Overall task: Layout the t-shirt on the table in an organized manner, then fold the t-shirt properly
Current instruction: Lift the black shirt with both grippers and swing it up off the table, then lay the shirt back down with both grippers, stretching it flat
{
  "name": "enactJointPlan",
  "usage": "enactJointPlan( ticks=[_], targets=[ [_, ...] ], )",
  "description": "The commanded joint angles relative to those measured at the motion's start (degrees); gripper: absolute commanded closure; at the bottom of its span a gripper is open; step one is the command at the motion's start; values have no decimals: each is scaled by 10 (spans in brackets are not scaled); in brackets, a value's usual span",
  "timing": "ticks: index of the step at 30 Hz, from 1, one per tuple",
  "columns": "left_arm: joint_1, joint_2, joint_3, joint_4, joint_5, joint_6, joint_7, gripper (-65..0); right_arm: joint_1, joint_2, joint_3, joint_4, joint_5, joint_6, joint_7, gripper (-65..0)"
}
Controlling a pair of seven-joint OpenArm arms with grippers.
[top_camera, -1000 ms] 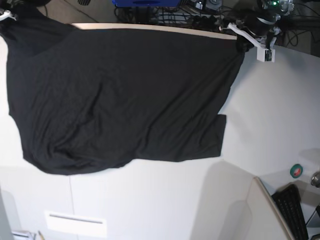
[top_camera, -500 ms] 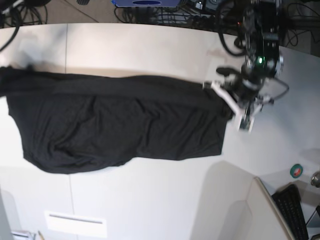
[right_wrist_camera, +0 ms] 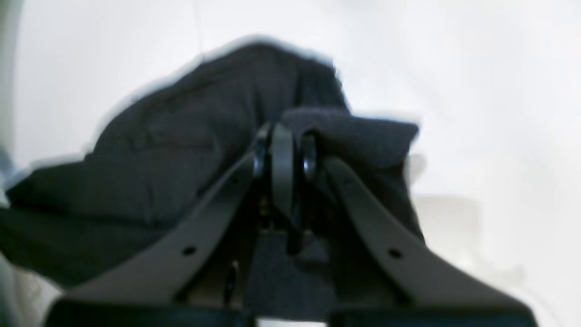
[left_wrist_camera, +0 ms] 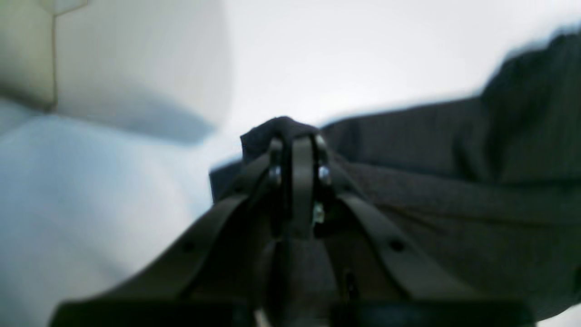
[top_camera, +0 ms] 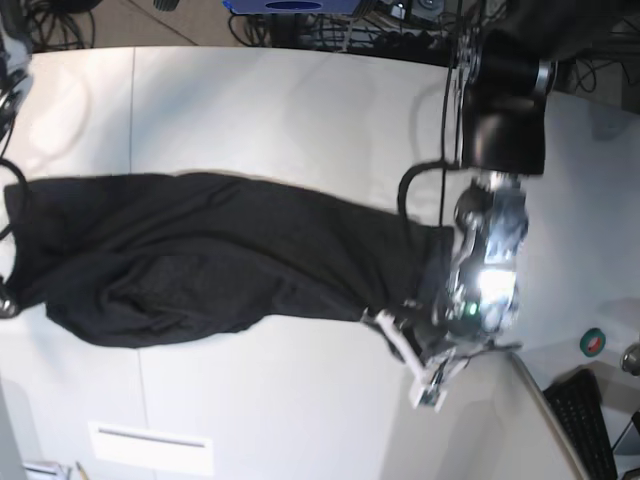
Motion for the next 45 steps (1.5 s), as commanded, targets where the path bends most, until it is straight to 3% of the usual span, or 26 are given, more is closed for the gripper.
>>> enactJointPlan(
  ticks=[1, 9, 12, 14, 17, 20, 22, 25, 28, 31, 33, 38, 45],
  targets=[
    [-45, 6, -1, -10, -3, 2, -18, 0, 40, 29, -11, -10, 13, 2, 26, 0],
    [-256, 56, -5, -101, -3, 1, -18, 0, 237, 96, -79, -59, 15, 2, 32, 0],
    [-318, 70, -7, -62, -3, 1, -14, 0, 295, 130, -74, -25, 19, 2, -15, 0],
    [-328, 71, -7, 2, -3, 1, -13, 0, 310, 141, -34, 47, 19, 2, -66, 0],
    [-318, 72, -6, 111, -3, 1, -12, 0, 301, 142, 58, 192, 29, 3, -147, 0],
    [-256, 73, -6, 225, -3, 1, 12, 0, 248, 138, 153, 325, 63, 4, -236, 0],
    [-184, 70, -6, 280, -3, 1, 14, 0, 181, 131, 193, 380, 88, 4, -272, 0],
    [-65, 67, -6, 342, -2, 1, 13, 0, 48, 91, 244, 415, 119, 4, -279, 0],
    [46, 48, -6, 373, -2, 1, 13, 0, -74, 31, 261, 414, 131, 4, -243, 0],
    [142, 43, -5, 365, 1, 1, 12, 0, -186, -37, 250, 405, 120, 4, -154, 0],
    [191, 43, -5, 343, 2, 1, 12, 0, -241, -66, 214, 369, 104, 4, -90, 0],
    [285, 19, -5, 262, 3, 2, -35, 0, -327, -91, 135, 256, 76, 4, 34, 0],
    [367, -25, -24, 201, 2, 5, -107, 0, -383, -89, 130, 217, 76, 5, 63, 0]
  ],
)
